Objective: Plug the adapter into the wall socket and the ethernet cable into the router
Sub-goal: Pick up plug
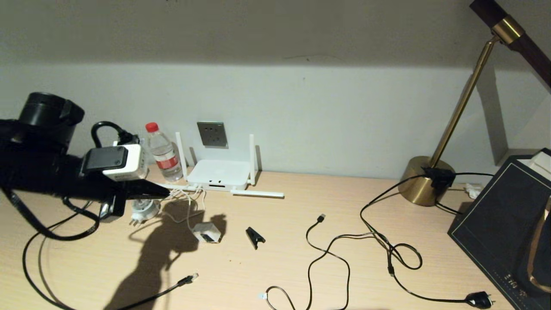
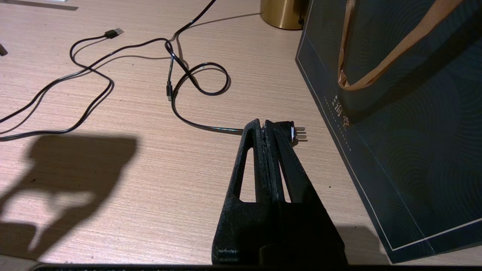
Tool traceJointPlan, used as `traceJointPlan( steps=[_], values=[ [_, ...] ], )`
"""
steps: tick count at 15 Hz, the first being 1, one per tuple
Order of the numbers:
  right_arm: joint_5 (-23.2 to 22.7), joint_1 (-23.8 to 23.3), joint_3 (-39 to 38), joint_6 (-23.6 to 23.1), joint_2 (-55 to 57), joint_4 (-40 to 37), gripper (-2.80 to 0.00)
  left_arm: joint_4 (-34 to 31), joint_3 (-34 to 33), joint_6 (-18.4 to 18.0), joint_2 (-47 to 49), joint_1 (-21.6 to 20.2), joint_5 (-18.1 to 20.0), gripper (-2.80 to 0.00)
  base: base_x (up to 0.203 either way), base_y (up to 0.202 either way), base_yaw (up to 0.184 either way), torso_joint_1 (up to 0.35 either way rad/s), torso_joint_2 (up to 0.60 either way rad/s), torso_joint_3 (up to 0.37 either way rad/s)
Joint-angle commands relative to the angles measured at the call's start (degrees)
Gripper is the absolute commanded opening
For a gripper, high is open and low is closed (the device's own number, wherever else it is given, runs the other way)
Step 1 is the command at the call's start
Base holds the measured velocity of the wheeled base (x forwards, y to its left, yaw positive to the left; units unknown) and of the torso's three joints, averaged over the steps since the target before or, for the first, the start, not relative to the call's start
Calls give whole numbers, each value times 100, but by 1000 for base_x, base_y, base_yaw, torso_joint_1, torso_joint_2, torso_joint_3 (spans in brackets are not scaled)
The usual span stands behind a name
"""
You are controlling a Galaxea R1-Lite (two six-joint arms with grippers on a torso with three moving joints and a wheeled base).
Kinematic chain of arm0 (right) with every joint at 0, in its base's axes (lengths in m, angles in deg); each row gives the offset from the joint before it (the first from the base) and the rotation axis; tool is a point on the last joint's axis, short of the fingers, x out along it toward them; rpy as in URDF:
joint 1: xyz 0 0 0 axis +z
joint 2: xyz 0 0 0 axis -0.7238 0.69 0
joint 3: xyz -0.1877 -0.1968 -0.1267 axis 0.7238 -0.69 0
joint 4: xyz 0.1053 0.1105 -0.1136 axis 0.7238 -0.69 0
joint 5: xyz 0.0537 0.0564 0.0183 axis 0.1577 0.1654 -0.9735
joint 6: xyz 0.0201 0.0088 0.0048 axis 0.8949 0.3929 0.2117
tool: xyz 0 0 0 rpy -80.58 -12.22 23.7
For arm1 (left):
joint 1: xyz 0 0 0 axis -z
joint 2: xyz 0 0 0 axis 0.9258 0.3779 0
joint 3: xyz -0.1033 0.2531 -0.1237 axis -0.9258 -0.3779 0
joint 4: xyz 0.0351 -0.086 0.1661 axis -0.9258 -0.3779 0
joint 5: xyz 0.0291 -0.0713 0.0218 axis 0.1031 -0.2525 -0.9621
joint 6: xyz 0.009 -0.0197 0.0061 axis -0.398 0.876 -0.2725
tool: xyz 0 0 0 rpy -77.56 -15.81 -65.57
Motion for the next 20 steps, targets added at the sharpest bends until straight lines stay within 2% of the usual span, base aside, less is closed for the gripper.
traceJointPlan(
  steps=[1,6,8,9,14,20],
  values=[
    [-2,-6,2,-5,7,-7,-280,-124,196,-567,577,-48,-14,-280,0,0,0,0,0,0],
    [-2,2,2,-5,7,-7,-280,-188,312,-620,1040,-53,-66,-280,0,0,0,0,0,0],
    [-2,2,2,-5,7,-7,-280,-223,678,-881,1338,-11,-186,-280,0,0,0,0,0,0],
    [-2,2,2,-5,7,-7,-280,-236,832,-988,1458,6,-264,0,0,0,0,0,0,0],
    [-2,2,2,-5,7,-7,-280,-281,1127,-988,1738,73,-405,0,0,0,0,0,0,0],
    [-2,2,2,-5,7,-7,-280,-1118,1741,-990,2167,403,-428,0,0,0,0,0,0,0]
  ],
)
